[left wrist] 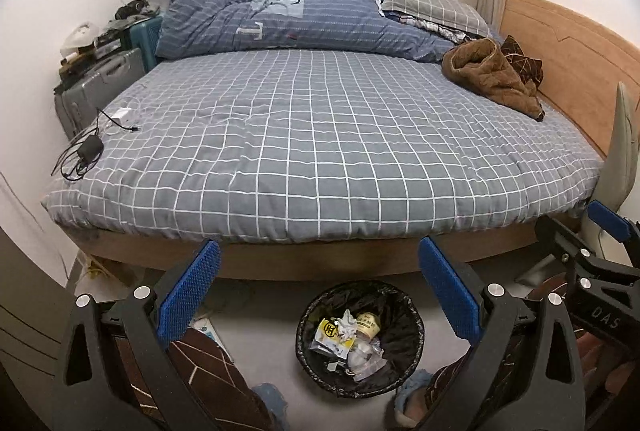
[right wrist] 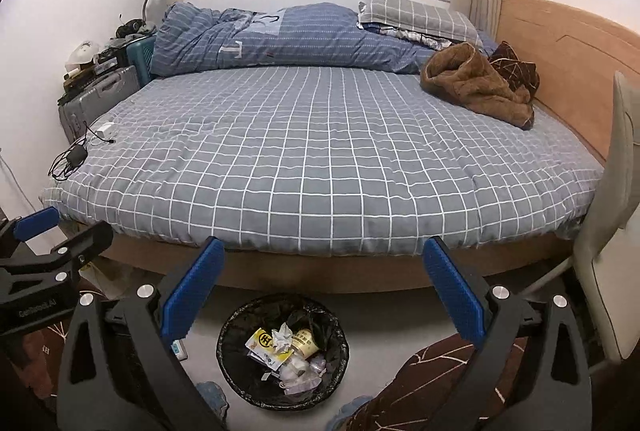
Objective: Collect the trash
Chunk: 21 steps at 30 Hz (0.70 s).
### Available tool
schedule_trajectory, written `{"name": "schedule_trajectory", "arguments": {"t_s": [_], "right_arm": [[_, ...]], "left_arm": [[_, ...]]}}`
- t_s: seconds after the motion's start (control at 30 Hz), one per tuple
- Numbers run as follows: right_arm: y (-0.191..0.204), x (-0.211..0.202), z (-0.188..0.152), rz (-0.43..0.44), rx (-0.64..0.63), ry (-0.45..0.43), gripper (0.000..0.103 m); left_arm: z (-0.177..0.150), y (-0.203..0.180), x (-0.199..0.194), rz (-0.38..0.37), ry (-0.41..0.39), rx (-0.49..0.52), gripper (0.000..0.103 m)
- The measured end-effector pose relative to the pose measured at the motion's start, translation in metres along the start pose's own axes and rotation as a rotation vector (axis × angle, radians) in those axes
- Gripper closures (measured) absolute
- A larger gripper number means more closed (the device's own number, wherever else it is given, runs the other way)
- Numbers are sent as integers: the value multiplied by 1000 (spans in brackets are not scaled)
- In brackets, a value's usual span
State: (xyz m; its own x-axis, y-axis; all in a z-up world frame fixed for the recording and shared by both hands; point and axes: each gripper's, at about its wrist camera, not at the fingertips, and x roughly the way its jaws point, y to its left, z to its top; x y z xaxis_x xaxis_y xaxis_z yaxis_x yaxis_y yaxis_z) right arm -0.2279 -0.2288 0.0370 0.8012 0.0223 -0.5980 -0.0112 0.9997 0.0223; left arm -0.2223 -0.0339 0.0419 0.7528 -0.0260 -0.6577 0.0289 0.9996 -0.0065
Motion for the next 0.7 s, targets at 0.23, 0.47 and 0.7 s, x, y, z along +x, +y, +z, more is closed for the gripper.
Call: {"name": "schedule_trajectory", "arguments": {"t_s": [0.23, 0.47, 0.7], "right_arm": [[-2, -1, 1, -12, 3, 7, 8], [-3, 3, -1, -20, 2, 17, 8], [-4, 4, -1, -12, -1, 17, 7]], "left_arm": [[3, -4, 4, -9, 3, 6, 6], [2, -10, 8, -16, 14, 18, 6], [3, -5, 7, -6, 15, 6, 6]]}}
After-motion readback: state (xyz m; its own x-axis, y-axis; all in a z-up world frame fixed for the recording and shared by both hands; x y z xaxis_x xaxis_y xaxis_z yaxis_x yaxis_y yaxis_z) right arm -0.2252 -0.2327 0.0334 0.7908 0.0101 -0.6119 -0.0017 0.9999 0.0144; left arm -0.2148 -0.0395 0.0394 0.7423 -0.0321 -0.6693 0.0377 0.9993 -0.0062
